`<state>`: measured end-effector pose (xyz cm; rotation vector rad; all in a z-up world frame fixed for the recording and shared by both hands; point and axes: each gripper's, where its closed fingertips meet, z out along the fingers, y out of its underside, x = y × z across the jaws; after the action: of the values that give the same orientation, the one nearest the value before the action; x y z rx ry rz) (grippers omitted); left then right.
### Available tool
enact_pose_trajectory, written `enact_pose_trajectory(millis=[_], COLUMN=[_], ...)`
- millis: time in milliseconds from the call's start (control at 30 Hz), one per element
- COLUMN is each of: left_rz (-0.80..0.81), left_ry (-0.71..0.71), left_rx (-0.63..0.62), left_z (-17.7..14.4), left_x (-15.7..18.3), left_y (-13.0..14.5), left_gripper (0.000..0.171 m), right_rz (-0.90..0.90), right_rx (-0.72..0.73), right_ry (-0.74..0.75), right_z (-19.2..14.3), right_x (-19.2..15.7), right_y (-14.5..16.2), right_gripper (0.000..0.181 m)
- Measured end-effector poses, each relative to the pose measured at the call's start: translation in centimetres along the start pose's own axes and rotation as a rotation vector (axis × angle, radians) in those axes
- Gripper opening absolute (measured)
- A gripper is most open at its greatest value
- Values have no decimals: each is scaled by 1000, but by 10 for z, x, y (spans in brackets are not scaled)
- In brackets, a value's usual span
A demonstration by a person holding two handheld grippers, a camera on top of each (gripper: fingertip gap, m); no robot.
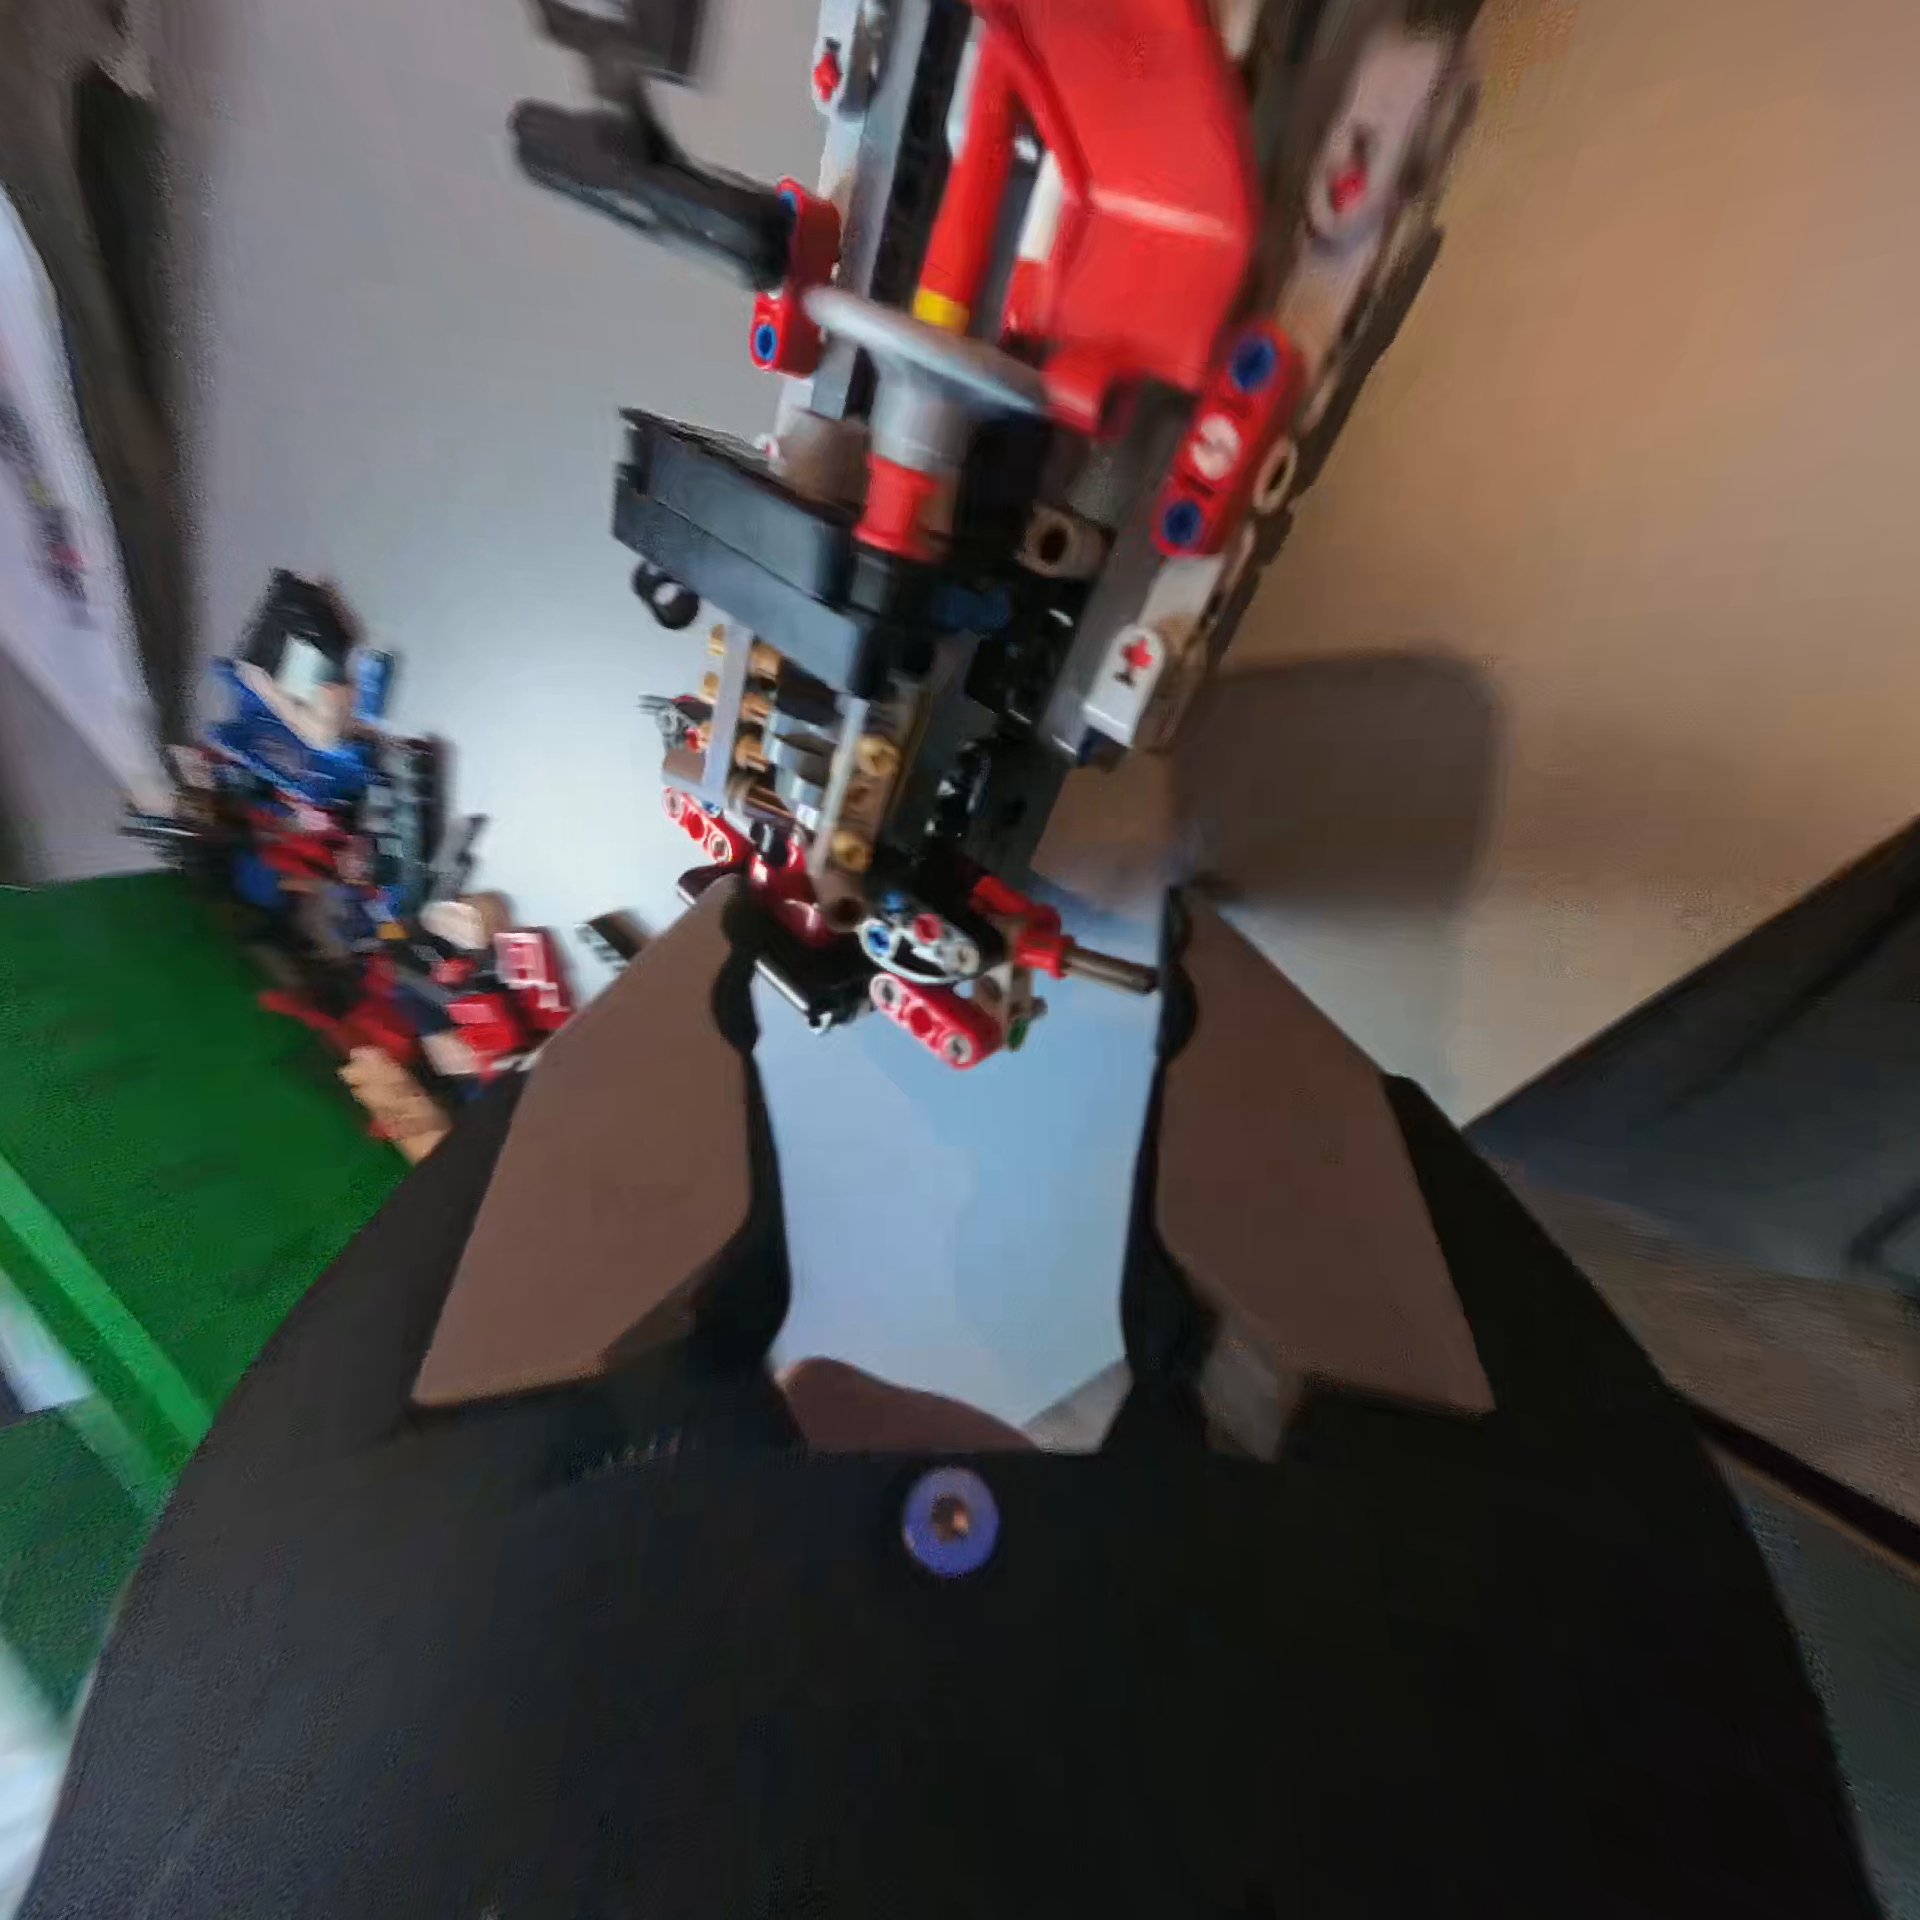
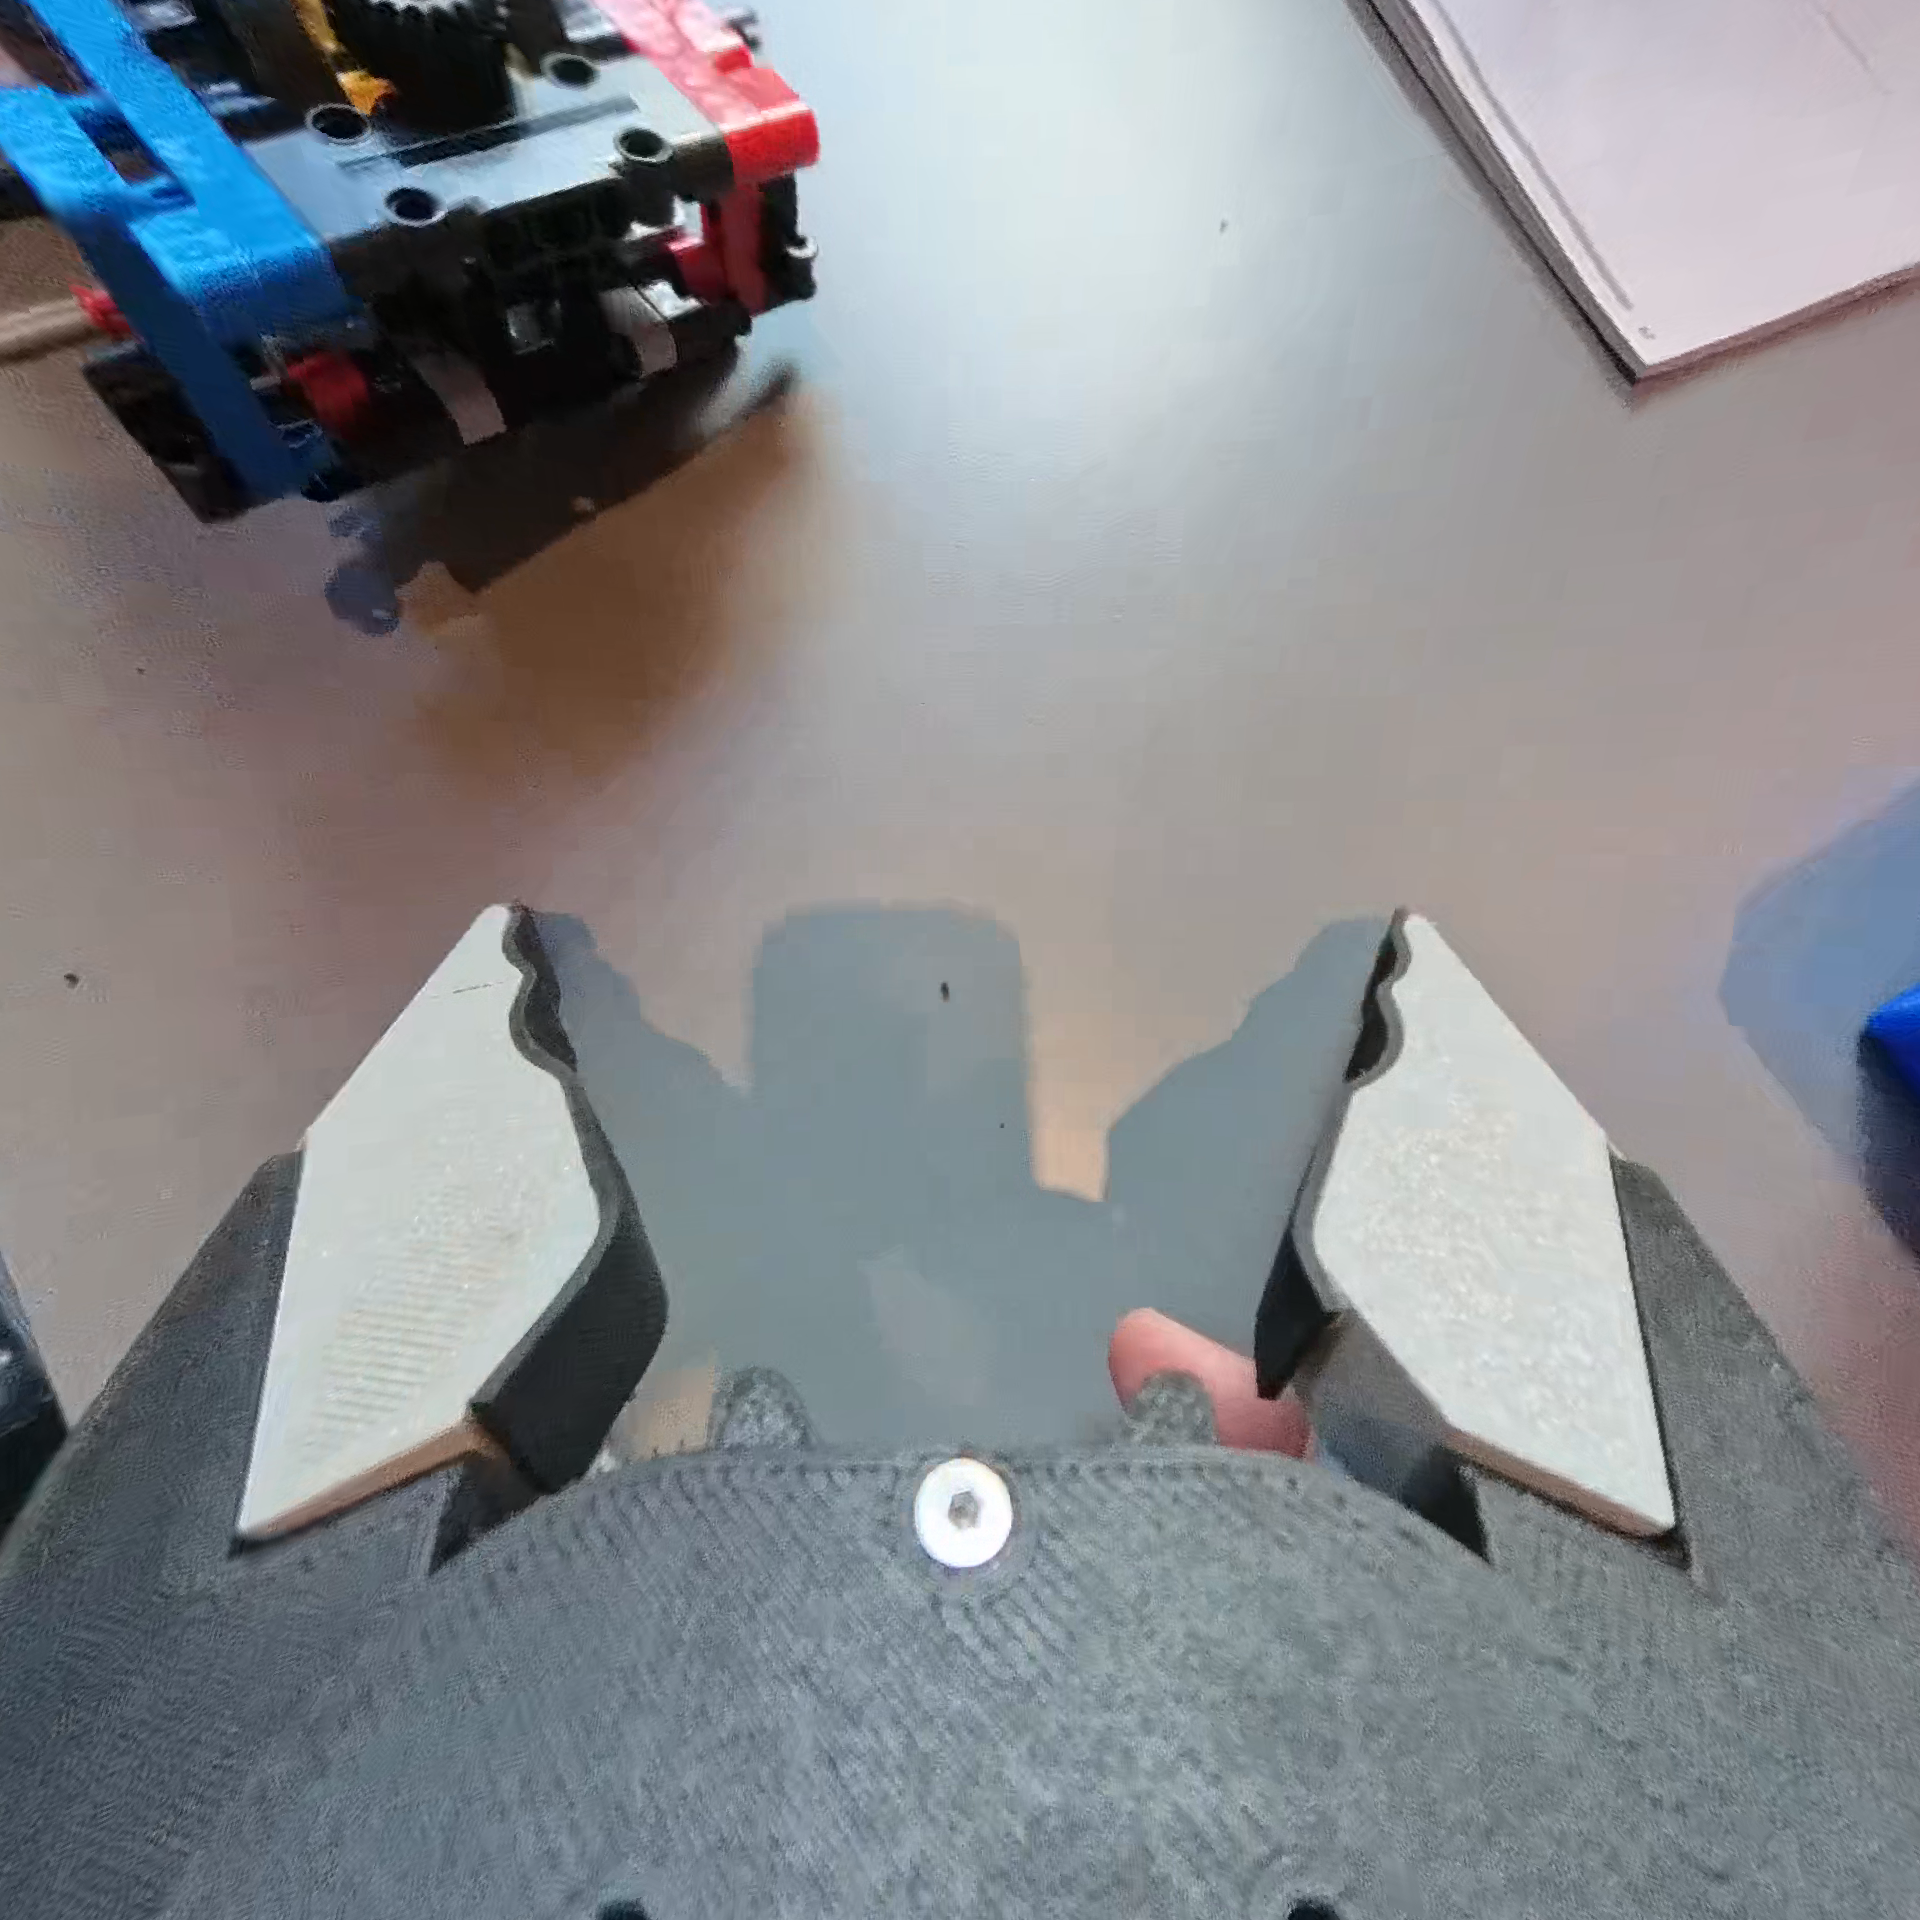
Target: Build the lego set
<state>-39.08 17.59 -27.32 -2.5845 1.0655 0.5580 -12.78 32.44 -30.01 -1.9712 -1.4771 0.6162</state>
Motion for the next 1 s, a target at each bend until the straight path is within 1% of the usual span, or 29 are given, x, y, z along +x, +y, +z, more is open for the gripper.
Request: enact_pose_trajectory(millis=[33, 67, 100, 133, 167, 267, 333, 367, 400, 433, 500, 567, 633, 667, 700, 733, 767, 800, 900, 933, 1000], left_rz=[-94, -187, -238, -251, -242, -236, -228, -236, -254, -282, -365, -443, -506, -513, -491, -465, -454, -438, -398, -384, -348], left_ry=[36, 25, 68, 92, 91, 85, 40, 1, -43, -67, -62, -48, -42, 4, 75, 114, 116, 120, 168, 180, 173], left_rx=[4, -8, 4, 20, 27, 20, 33, 41, 58, 90, 188, 327, 457, 542, 619, 671, 694, 693, 694, 699, 703], left_z=[1, 6, 8, 9, 8, 6, -2, -7, -12, -18, -29, -38, -49, -57, -66, -72, -74, -72, -64, -62, -57], left_x=[-2, -8, -5, -1, 0, 1, -2, -5, -10, -12, -11, -12, -9, 2, 19, 34, 44, 55, 84, 91, 101], left_y=[-4, -6, -10, -14, -16, -9, 0, 6, 11, 15, 15, 2, -17, -33, -51, -66, -77, -86, -113, -120, -131], left_gripper=[94, 99, 83, 78, 79, 79, 64, 69, 82, 86, 80, 76, 64, 55, 48, 46, 45, 44, 44, 43, 41], right_rz=[17, 23, 21, 13, 1, -43, -73, -77, -72, -61, -29, -3, -3, -8, -14, -32, -68, -116, -199, -219, -250], right_rx=[1, 2, 1, -6, -18, -13, 18, 32, 42, 56, 95, 103, 81, 85, 86, 79, 71, 74, 89, 94, 104], right_ry=[8, 9, 8, 12, 13, -16, -16, -27, -43, -63, -109, -136, -118, -100, -82, -73, -78, -82, -30, -31, -82], right_z=[0, 0, 0, 0, 0, -2, -9, -13, -16, -20, -25, -24, -22, -22, -23, -24, -24, -25, -18, -15, -11], right_x=[2, 3, 3, 2, 1, -12, -16, -19, -23, -27, -36, -39, -37, -37, -37, -38, -41, -45, -40, -40, -43], right_y=[0, -1, 0, 0, 2, 2, 1, 0, 0, 0, -1, 1, 3, 2, 0, -2, -3, -6, -14, -15, -14], right_gripper=[148, 146, 147, 148, 149, 148, 143, 141, 138, 137, 136, 132, 123, 113, 96, 74, 45, 0, 0, 0, 0])
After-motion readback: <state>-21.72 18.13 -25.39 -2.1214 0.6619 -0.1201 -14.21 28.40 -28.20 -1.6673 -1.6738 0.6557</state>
